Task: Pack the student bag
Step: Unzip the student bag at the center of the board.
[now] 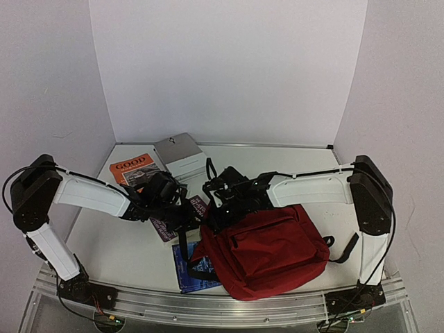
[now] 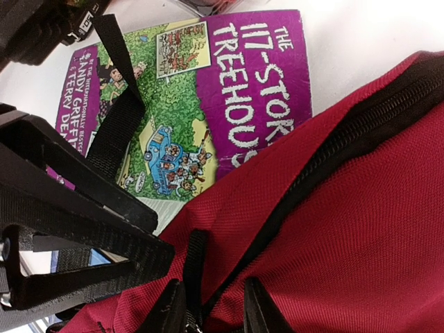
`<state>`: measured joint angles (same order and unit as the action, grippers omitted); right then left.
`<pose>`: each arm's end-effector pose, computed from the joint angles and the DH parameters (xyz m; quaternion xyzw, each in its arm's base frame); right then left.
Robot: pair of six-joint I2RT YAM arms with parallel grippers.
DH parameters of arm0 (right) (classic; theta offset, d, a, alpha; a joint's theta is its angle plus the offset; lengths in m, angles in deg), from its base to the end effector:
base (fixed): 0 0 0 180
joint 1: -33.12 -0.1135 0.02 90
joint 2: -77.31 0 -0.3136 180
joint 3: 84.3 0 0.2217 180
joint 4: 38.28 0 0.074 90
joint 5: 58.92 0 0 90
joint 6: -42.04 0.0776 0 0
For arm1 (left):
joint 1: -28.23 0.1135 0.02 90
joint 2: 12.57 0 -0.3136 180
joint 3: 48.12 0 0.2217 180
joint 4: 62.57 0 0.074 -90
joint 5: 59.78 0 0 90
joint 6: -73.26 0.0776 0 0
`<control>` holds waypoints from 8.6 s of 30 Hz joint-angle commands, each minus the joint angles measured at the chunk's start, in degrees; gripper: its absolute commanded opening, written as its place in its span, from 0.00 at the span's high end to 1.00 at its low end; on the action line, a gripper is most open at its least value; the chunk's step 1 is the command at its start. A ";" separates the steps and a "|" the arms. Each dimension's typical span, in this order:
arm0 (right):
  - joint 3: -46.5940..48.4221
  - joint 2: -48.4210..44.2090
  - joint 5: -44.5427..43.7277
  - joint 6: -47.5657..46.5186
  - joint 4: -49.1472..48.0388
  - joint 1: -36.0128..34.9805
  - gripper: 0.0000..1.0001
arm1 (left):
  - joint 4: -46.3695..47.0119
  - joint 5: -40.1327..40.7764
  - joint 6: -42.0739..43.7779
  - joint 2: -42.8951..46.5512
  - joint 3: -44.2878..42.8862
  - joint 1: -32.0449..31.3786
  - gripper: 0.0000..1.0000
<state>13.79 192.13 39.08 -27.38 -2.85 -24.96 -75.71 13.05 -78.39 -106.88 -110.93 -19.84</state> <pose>0.2322 0.3932 0.2152 -0.3248 0.8863 0.2560 0.2084 0.2088 -0.2668 0.2063 -0.0507 0.9127 -0.3911 0.1068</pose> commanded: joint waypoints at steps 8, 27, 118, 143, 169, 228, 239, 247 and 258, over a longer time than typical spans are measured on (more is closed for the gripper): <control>2.79 1.25 2.76 -0.19 -1.06 0.01 0.79 | 3.40 -0.98 -1.78 -3.15 -0.39 -0.70 0.79; 1.24 3.05 -0.34 1.52 -1.46 0.05 0.85 | 7.97 -0.40 -3.86 -3.12 1.26 -1.41 1.00; -19.98 -22.45 6.43 9.80 -32.39 3.68 1.00 | 13.00 4.60 16.23 9.83 1.74 -10.99 0.35; -7.10 -12.12 -4.99 11.12 -27.92 8.04 1.00 | 11.81 3.35 14.50 6.36 2.35 -12.38 1.00; -2.45 -5.52 7.11 8.86 -25.98 13.74 1.00 | 3.59 13.74 12.09 12.41 1.04 -16.25 0.62; -4.11 -6.64 -2.13 16.87 -22.18 17.97 1.00 | -8.98 8.41 19.79 6.48 -6.87 -2.81 1.00; -9.32 -7.10 -3.57 16.64 -22.20 22.72 1.00 | -8.89 11.14 14.64 15.59 2.00 -2.81 1.00; -9.46 -7.61 3.49 14.62 -22.66 22.76 1.00 | -11.58 9.12 17.70 16.37 -0.94 -2.81 0.76; -11.46 -10.66 10.27 13.76 -25.32 21.41 1.00 | -20.10 9.28 35.31 1.39 -23.14 -2.38 0.28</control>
<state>3.21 185.35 46.29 -12.63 -25.88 -2.71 -92.45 22.29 -52.12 -99.92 -126.27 -22.59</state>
